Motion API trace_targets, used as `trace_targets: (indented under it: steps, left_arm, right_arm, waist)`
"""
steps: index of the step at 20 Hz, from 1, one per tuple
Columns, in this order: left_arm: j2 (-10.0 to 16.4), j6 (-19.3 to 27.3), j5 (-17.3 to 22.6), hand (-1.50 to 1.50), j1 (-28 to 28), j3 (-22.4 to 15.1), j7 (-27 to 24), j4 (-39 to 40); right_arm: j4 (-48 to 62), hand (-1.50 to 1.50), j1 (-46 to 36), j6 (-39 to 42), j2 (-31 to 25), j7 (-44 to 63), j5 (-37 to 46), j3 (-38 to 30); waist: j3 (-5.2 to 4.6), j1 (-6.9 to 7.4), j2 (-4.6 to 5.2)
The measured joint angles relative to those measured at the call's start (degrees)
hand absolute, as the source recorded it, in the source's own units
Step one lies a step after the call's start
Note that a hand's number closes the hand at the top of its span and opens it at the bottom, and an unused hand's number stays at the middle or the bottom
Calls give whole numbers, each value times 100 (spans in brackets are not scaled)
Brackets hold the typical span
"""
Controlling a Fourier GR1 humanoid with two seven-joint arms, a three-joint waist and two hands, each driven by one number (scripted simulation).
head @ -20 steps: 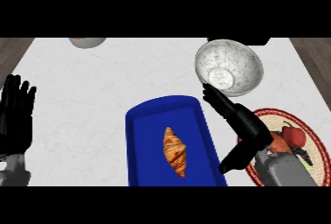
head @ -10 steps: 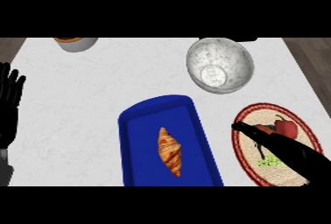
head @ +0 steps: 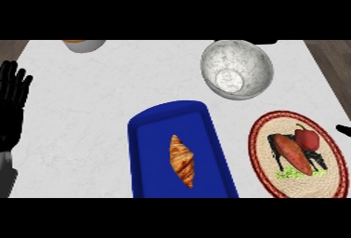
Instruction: Pick the sweet potato from the placemat and place it in the bowl
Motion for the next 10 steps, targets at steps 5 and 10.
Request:
trace_targets:
  steps: [5,10]
  left_arm:
    - [-45,-81,-27,0,-33,-18,-30,53]
    - [-74,-164,-30,0,-198,4,-45,208]
  right_arm:
    - [149,-150,115,-57,-1058,-74,540,-546]
    - [203,-150,250,-192,-1939,-295,1270,-544]
  waist:
    - [-5,82,9]
    - [-5,143,32]
